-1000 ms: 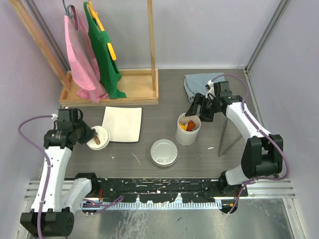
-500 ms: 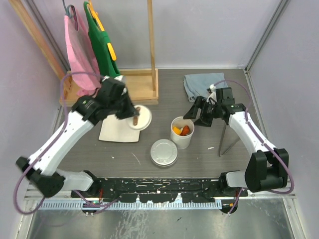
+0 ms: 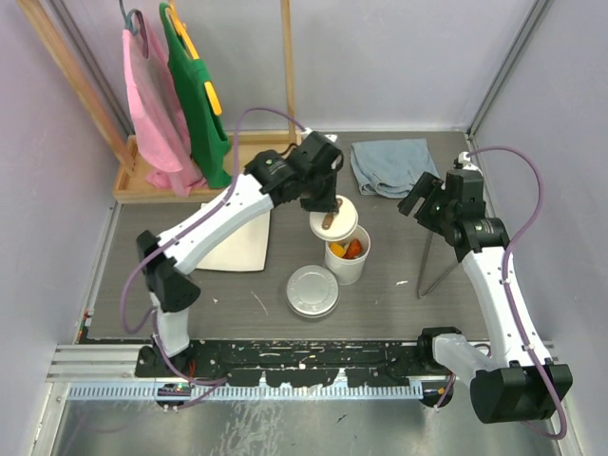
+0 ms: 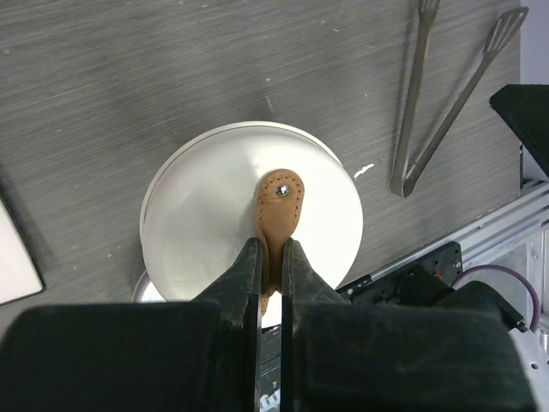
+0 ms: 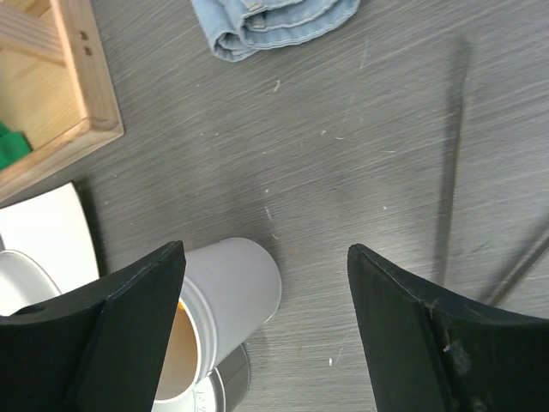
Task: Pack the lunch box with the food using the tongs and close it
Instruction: Close the box lid on the packing box.
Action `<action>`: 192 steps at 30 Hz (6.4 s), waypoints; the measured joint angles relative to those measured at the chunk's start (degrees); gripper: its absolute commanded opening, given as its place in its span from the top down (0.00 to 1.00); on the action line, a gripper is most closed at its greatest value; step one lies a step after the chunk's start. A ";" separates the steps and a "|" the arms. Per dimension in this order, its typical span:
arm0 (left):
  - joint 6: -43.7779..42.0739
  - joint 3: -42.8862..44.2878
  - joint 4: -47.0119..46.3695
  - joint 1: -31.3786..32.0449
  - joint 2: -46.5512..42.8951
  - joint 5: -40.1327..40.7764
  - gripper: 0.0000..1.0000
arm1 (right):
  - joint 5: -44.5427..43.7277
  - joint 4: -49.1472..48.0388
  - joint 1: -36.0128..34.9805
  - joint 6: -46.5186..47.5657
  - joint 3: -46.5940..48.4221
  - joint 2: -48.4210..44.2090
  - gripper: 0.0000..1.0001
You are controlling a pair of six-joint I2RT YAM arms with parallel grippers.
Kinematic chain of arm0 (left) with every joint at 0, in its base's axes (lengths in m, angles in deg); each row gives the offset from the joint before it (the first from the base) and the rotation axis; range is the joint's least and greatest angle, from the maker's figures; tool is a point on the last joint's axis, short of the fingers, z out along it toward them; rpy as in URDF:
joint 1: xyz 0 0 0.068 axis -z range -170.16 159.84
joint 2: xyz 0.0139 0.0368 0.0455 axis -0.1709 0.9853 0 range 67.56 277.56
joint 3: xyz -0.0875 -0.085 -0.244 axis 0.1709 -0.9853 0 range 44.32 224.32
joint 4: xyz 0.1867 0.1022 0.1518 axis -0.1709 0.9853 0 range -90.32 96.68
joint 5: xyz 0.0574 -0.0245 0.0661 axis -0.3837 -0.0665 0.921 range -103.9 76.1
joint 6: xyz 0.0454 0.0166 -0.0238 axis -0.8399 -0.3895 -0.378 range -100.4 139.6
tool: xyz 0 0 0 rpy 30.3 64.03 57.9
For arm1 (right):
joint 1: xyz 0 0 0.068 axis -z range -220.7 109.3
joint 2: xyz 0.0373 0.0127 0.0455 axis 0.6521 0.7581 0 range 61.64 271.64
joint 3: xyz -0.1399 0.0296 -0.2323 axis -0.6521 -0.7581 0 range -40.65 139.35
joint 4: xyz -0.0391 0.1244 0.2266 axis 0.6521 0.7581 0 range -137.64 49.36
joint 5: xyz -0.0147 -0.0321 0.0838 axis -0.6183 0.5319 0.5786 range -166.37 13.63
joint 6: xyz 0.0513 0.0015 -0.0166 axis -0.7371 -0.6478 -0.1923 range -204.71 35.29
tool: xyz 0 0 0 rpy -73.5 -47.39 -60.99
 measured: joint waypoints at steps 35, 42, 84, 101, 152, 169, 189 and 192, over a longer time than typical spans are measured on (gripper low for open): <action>-2.23 17.75 11.78 5.70 17.11 -2.91 0.99 | 11.30 1.33 0.00 -2.89 -8.92 -0.68 0.20; -1.55 17.75 10.80 6.03 17.33 -3.80 0.98 | 15.69 -1.38 0.00 -4.72 -11.10 -0.68 0.26; -0.09 -5.90 -5.14 3.96 -1.14 -3.63 0.13 | 35.15 -11.69 0.09 -7.96 -17.05 3.63 0.33; 12.61 -37.31 -31.26 -6.16 -10.64 -14.34 0.29 | 36.46 -11.80 0.13 -7.08 -16.50 4.87 0.33; 27.80 -59.76 -53.86 -5.90 -20.04 -19.54 0.43 | 45.92 -13.77 0.31 -1.84 -21.75 2.84 0.27; 33.77 -67.17 -68.26 -4.48 -20.11 -19.34 0.72 | 46.01 -13.79 0.39 -2.58 -21.77 3.72 0.35; 35.28 -67.78 -76.15 -6.16 -15.87 -24.15 0.44 | 40.46 -10.93 0.33 -2.16 -19.08 3.74 0.30; 32.92 -65.72 -71.60 -6.23 -15.96 -23.45 0.35 | 38.51 -9.81 0.11 -1.60 -17.77 3.82 0.30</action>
